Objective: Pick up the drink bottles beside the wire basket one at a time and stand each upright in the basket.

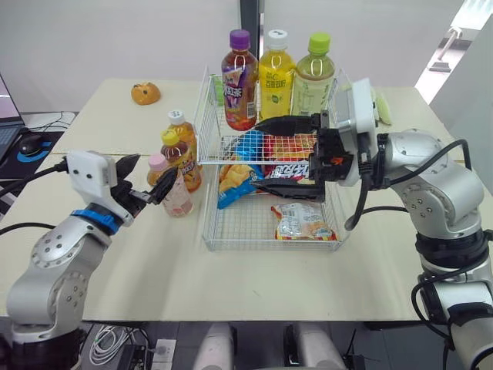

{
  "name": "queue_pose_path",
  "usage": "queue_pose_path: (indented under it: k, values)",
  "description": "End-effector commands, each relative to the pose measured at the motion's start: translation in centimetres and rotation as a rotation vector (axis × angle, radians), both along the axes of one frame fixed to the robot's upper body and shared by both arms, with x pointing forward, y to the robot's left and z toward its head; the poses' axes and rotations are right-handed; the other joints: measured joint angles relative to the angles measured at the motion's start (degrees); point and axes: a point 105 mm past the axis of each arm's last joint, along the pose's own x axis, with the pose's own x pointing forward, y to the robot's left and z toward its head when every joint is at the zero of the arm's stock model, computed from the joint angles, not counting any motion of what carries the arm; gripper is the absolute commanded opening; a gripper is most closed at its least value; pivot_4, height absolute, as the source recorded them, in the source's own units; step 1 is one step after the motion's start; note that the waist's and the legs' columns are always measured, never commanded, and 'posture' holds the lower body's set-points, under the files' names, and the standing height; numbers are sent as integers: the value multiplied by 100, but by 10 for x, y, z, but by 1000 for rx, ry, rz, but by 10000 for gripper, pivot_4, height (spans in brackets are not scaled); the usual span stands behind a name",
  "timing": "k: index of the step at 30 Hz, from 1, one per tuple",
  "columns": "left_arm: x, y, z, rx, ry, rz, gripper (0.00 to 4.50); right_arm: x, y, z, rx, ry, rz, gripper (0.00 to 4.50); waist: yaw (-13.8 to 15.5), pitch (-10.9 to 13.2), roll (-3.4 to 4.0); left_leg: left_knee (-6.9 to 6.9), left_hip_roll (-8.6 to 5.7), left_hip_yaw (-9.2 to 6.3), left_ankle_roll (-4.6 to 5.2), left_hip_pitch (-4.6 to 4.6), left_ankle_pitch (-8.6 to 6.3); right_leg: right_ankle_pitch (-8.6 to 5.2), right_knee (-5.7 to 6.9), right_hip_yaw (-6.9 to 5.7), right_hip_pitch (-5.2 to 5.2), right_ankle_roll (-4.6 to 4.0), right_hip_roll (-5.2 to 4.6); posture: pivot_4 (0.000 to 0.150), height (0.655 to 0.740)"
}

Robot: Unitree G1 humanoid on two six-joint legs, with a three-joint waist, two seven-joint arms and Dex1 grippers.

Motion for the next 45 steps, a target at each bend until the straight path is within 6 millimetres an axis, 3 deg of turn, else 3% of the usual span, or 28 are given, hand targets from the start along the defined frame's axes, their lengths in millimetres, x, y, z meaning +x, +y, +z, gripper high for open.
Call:
queue_pose_path:
  k: [1, 12, 15, 23, 30, 39, 45]
  values:
    - [7, -1, 6, 31, -28, 2, 44732, -8, -4, 11, 21, -48, -2, 45000, 1, 0, 0, 0, 0, 0, 0, 0, 0, 0, 0, 0, 0, 0, 0, 1500, 7400]
    - [19, -4, 4, 16, -23, -21, 44732, -9, -8, 12, 23, -45, -29, 45000, -40, 0, 0, -1, -1, -3, 0, -2, 0, 0, 0, -2, -1, 1, -3, 1500, 7400]
    - [19, -3, 1, 13, -16, -13, 38470, -9, -9, 13, 24, -45, -33, 45000, -41, 0, 0, -1, -1, -3, 0, -2, 0, 0, 0, -2, -1, 1, -4, 1500, 7400]
    - [20, -3, -2, 6, -13, -12, 15117, -9, -10, 13, 23, -42, -40, 45000, -35, 0, 0, -1, -2, -3, 0, -1, 0, 0, 0, -2, 0, 1, -5, 1500, 7400]
    - [13, 3, -1, 13, -14, -9, 13566, -8, -10, 13, 24, -46, -41, 45000, -40, 0, 0, -1, -2, -3, 0, -1, 0, 1, 0, -2, 0, 3, -8, 1500, 7400]
    - [-19, 12, 43, -1, -45, -165, 13566, -5, -8, 13, 31, -33, -29, 45000, -55, 7, -1, -5, 1, -5, 0, -5, 0, 0, 0, -4, -6, 2, -4, 1500, 7400]
    - [-45, 19, 106, -4, -36, -331, 13566, -2, -6, 12, 45, -22, -26, 45000, -55, 14, -9, -4, 2, -9, 0, -9, 0, -1, -2, -9, -6, 4, -4, 1500, 7400]
